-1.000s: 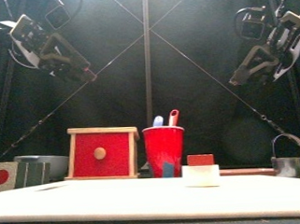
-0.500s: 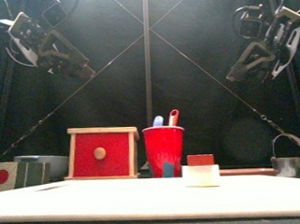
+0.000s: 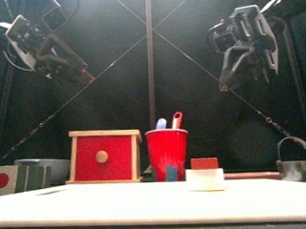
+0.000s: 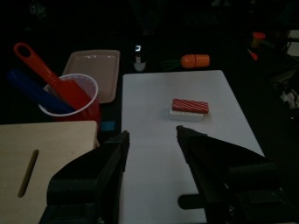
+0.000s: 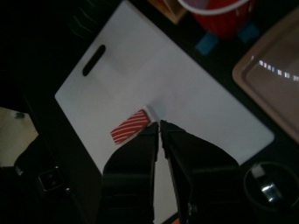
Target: Put assembled salmon sushi onto plate
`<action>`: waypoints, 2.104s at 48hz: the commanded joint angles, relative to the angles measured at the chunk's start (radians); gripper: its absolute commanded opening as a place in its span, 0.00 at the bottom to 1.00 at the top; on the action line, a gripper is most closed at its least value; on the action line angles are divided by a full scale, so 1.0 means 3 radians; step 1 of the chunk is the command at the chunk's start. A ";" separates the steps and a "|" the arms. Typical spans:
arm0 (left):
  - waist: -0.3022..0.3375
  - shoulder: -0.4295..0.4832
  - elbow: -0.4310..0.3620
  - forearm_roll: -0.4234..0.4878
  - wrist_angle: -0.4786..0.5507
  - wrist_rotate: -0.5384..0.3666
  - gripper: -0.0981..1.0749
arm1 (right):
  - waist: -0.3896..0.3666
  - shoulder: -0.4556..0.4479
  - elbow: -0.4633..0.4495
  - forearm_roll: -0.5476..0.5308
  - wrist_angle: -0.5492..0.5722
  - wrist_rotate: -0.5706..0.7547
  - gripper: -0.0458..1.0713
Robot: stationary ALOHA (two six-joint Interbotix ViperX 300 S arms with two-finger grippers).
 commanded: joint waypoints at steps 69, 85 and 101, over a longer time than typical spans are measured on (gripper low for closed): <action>0.0220 -0.0005 0.0020 -0.0363 -0.0015 0.0046 0.80 | 0.0363 0.2199 -0.1585 0.0573 0.0854 0.2066 0.95; 0.0220 -0.0005 0.0041 -0.0353 -0.0046 0.0051 0.80 | 0.0389 0.2388 -0.1698 0.0598 0.0966 0.2061 0.77; 0.0225 -0.0005 0.0036 -0.0245 -0.0046 0.0046 0.80 | 0.0389 0.2362 -0.1769 0.0506 0.1058 0.2025 0.65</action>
